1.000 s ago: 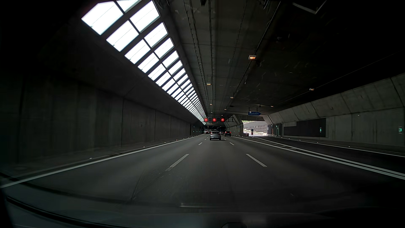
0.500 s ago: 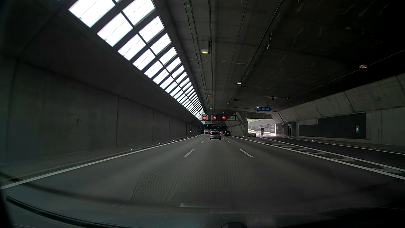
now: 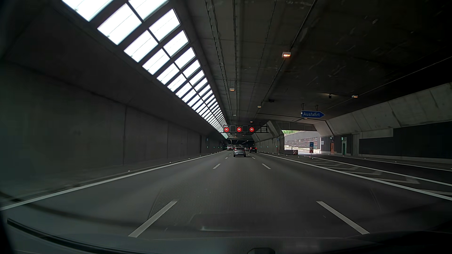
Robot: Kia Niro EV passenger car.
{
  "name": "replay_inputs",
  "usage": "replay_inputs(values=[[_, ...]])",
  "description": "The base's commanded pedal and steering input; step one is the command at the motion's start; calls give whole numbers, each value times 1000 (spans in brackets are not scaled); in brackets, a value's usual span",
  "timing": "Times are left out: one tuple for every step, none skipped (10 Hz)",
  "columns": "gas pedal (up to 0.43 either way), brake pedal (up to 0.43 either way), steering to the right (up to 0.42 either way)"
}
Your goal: Follow the waypoints while adhering to traffic rules and regulations
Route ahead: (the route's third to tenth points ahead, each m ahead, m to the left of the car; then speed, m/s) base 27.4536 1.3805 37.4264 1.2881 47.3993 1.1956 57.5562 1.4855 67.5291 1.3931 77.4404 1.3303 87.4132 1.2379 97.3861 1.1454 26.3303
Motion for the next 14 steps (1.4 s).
replay_inputs(values=[[87, 0, 1], [87, 0, 1], [87, 0, 1], [87, 0, 1], [87, 0, 1], [87, 0, 1], [87, 0, 1], [87, 0, 0], [87, 0, 0], [87, 0, 0], [87, 0, 0], [87, 0, 0], [87, 0, 0], [87, 0, 0]])
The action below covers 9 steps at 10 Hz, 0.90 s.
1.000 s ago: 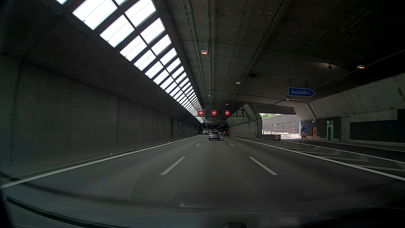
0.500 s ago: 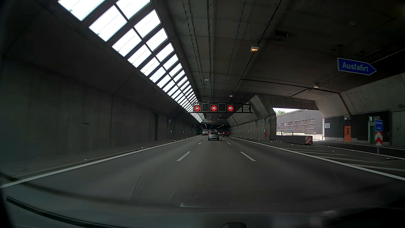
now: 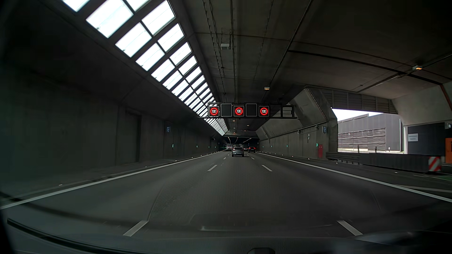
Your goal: Follow the waypoints while adhering to traffic rules and regulations
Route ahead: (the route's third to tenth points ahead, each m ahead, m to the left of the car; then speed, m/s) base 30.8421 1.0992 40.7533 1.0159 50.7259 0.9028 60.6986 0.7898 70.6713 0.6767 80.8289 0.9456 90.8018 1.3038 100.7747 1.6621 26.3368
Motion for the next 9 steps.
replay_inputs(values=[[87, 0, 0], [87, 0, 0], [87, 0, 0], [79, 0, 0], [79, 0, 0], [79, 0, 0], [79, 0, 0], [79, 0, 0], [79, 0, 0]])
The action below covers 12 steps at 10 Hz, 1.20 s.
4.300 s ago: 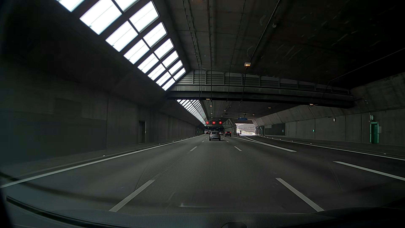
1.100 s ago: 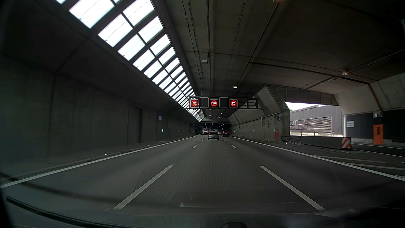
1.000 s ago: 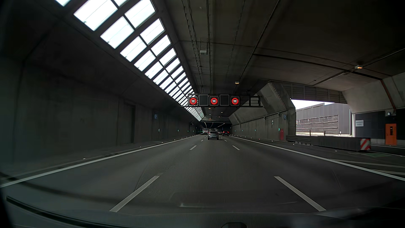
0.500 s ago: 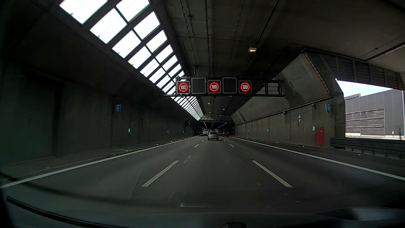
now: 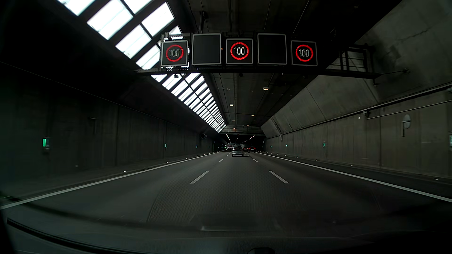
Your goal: Follow the waypoints while adhering to traffic rules and regulations
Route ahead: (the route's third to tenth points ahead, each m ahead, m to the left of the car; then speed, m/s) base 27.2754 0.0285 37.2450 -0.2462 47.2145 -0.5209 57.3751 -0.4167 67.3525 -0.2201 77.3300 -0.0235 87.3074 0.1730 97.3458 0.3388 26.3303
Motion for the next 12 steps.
replay_inputs(values=[[79, 0, 0], [79, 0, 0], [79, 0, 0], [79, 0, 0], [79, 0, 0], [79, 0, 0], [79, 0, 0], [79, 0, -1], [79, 0, -1], [79, 0, -1], [79, 0, -1], [79, 0, -1]])
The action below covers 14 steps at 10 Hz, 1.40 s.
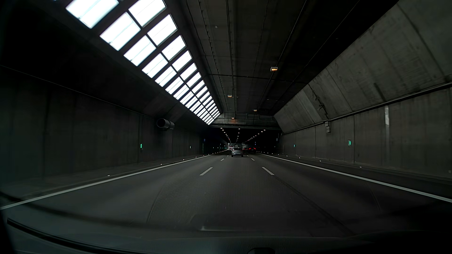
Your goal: Follow the waypoints while adhering to traffic rules and regulations
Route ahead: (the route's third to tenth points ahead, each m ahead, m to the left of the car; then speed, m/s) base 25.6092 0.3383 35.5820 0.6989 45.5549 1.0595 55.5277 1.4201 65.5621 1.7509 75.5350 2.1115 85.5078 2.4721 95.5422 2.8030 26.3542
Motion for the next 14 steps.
replay_inputs(values=[[79, 0, -1], [79, 0, -1], [87, 0, 0], [87, 0, 0], [87, 0, 0], [98, 0, 0], [110, 0, 0], [110, 0, 0], [110, 0, 0], [118, 0, 0], [118, 0, 0], [118, 0, 0], [118, 0, 0], [118, 0, 0]])
